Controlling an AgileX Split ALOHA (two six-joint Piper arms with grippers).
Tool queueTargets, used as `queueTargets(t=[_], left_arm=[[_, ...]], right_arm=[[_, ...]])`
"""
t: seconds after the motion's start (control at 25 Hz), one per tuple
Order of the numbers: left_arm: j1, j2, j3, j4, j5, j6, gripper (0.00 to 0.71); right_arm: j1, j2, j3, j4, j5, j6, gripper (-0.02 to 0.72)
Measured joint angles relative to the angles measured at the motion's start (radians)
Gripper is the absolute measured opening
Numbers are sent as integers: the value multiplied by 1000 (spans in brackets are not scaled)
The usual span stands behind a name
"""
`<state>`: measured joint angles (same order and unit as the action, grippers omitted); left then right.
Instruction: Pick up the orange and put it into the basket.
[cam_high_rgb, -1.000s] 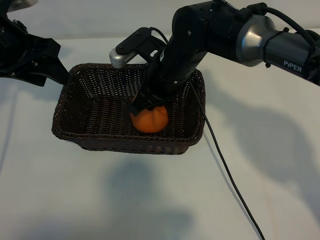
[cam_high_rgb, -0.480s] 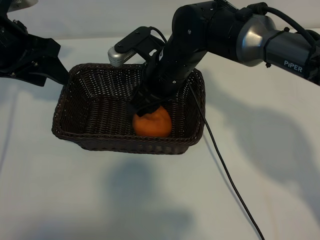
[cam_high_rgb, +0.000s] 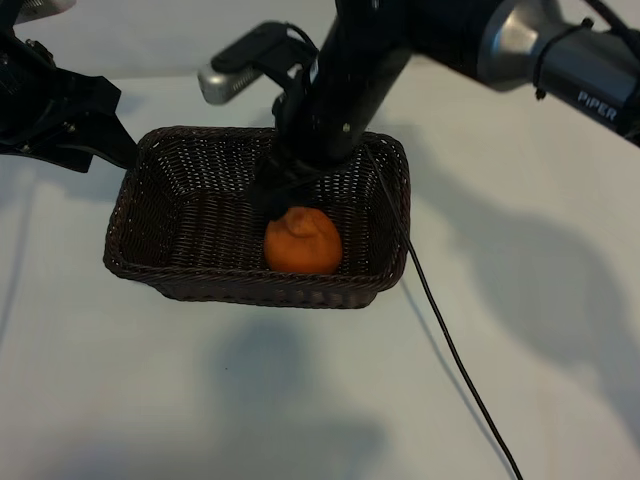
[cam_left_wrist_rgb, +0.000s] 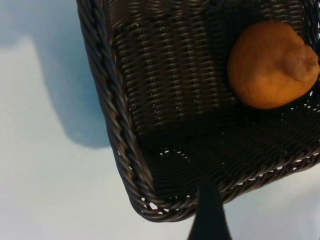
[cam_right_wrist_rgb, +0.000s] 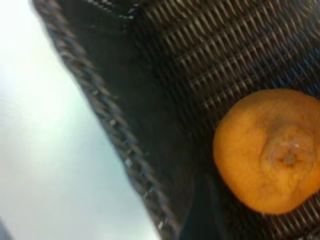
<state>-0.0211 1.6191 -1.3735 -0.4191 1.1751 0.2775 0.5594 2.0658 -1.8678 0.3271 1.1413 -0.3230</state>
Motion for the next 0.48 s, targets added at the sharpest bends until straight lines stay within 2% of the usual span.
queueTargets(t=[0.12,0.36,0.48], left_arm=[[0,0,0,0,0,0,559],[0,0,0,0,0,0,559],[0,0,0,-1,0,0,559]], right_arm=[[0,0,-73,0,66,1,483],[0,-14,-96,0,79,24,434],[0,-23,-96,-26,80,26,401]])
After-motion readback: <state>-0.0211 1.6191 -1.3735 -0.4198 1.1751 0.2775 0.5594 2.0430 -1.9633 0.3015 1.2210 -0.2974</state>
